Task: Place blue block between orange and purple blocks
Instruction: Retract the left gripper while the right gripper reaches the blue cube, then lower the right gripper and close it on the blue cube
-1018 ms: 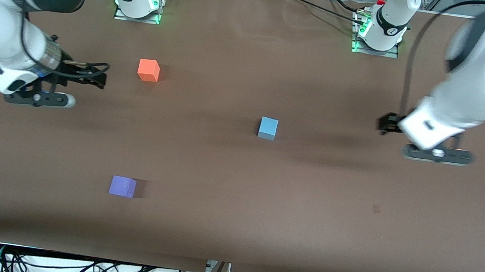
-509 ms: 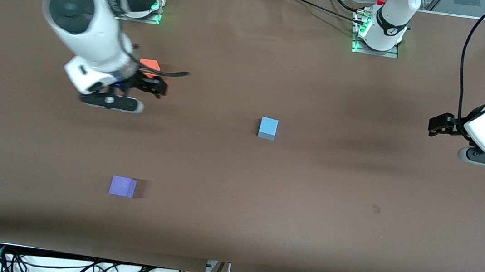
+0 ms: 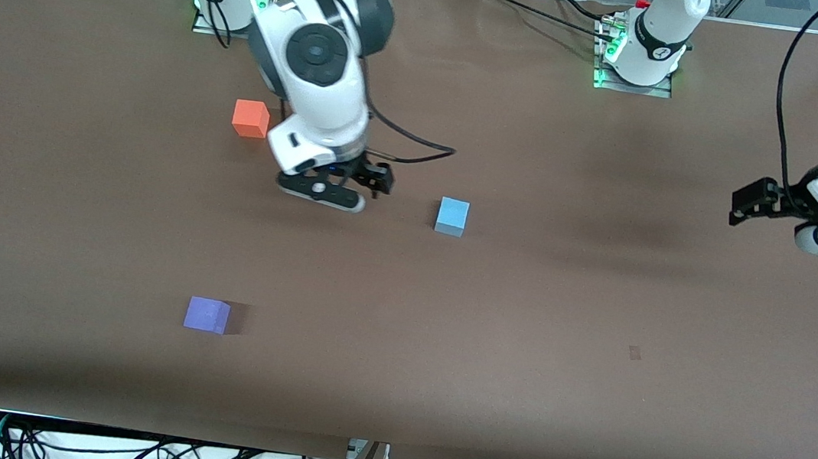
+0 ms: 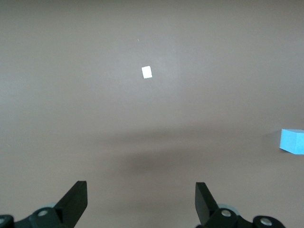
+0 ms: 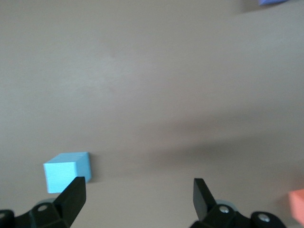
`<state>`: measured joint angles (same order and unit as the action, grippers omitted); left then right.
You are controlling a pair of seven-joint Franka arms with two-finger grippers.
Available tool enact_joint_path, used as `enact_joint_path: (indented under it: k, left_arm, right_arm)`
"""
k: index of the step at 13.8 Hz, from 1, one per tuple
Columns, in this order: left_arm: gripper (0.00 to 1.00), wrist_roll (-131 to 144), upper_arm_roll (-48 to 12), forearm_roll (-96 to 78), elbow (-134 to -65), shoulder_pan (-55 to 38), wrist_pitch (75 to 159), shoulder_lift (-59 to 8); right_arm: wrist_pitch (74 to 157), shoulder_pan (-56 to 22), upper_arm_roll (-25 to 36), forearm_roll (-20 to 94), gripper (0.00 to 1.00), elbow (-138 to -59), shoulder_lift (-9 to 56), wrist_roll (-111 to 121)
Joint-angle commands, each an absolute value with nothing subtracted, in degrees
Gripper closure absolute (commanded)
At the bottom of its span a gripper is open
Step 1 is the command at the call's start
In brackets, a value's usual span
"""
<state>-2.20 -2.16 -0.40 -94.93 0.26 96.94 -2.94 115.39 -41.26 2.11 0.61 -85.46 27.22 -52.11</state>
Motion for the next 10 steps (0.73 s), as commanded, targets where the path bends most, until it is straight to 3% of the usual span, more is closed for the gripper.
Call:
enact_joint_path:
  k: [1,7,10]
  left_arm:
    - [0.0,-1.14,-2.19,-1.67,-98.53,0.18,98.62,-0.09]
    - [0.0,-1.14,-2.11,-1.58,-98.0,0.18,97.56,-0.44]
    - [0.0,-1.14,-2.37,-1.58,-98.0,0.18,97.21,-0.44]
  right_arm:
    - [120.65,-45.6,2.9,0.01,0.0,-84.9,31.1,-59.74]
    - [122.87,-50.97,2.9,-0.88,0.0,-72.35,43.66,-69.7]
    - [125.77,-53.25,3.08,-1.75,0.0,-71.81,46.66,-73.38]
